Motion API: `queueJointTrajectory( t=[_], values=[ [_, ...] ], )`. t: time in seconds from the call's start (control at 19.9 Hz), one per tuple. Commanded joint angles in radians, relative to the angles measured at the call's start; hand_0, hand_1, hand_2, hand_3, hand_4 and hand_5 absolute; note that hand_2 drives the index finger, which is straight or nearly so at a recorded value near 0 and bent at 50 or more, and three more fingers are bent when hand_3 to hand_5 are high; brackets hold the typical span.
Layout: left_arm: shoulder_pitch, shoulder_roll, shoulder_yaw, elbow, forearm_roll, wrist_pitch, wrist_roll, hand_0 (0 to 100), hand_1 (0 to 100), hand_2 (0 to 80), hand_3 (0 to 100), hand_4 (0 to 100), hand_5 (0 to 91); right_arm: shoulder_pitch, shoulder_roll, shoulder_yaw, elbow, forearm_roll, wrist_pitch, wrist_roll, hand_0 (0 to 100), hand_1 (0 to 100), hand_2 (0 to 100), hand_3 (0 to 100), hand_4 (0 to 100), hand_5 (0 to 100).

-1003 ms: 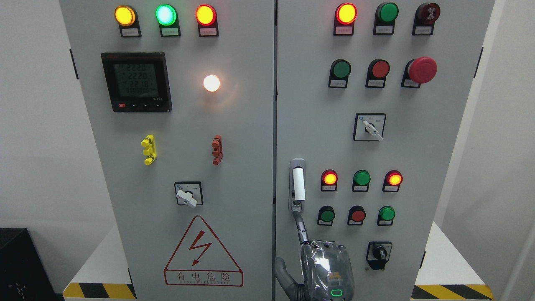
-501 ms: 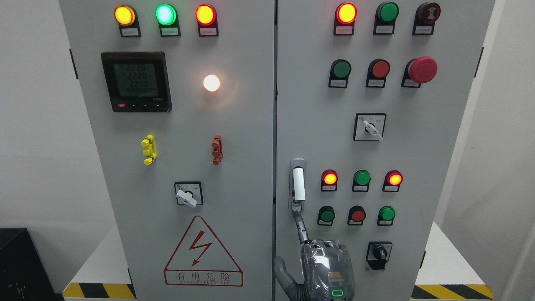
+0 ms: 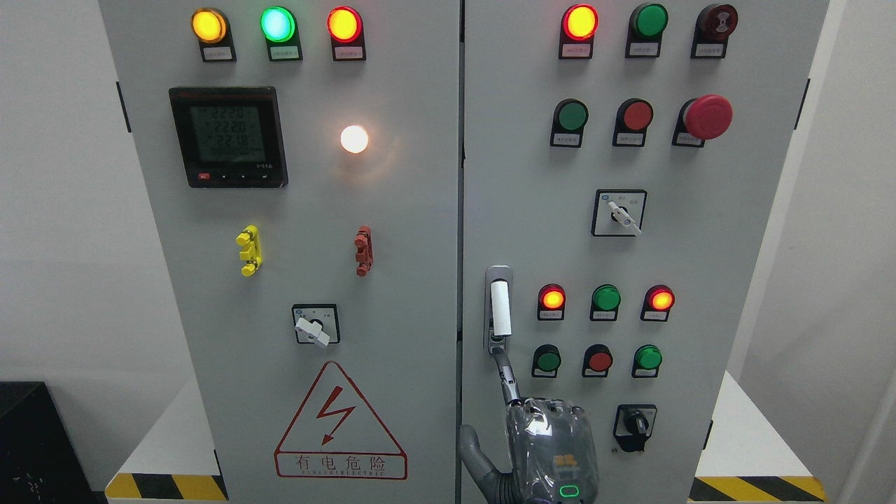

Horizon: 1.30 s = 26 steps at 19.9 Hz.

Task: Release door handle

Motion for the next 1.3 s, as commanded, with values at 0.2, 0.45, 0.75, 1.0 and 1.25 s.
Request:
queueJointTrajectory(
  t=[0.2,0.45,0.75,1.0,1.25],
  values=[
    [0.000,0.000,-0.021,-0.020,0.000,0.000,0.000,0,0,2.2,9,1,0.0,-0.002,0.001,-0.008,-0.058,-0.001,-0.001,0.007,50,33,61,100,99,96],
    [0.000,0.000,-0.021,-0.020,0.000,0.000,0.000,0,0,2.3,9,1,0.0,-0.020,0.001,-0.031,-0.070,-0.003,0.004,0.011,35,29,75,100,99,95],
    [0.000,0.000,-0.021,-0.020,0.000,0.000,0.000,0,0,2.3,9,1,0.0,-0.106,0.001,-0.053,-0.050,-0.005,0.010,0.077,22,20,83,100,100,95],
    [0.000,0.000,-0.021,-0.020,0.000,0.000,0.000,0,0,2.3,9,1,0.0,-0.152,0.001,-0.054,-0.029,-0.008,0.015,0.079,15,17,86,100,100,94],
    [0.000,0.000,-0.021,-0.020,0.000,0.000,0.000,0,0,2.0,9,1,0.0,-0.181,0.001,-0.059,-0.010,-0.009,0.048,0.128,12,17,89,100,100,94]
  ],
)
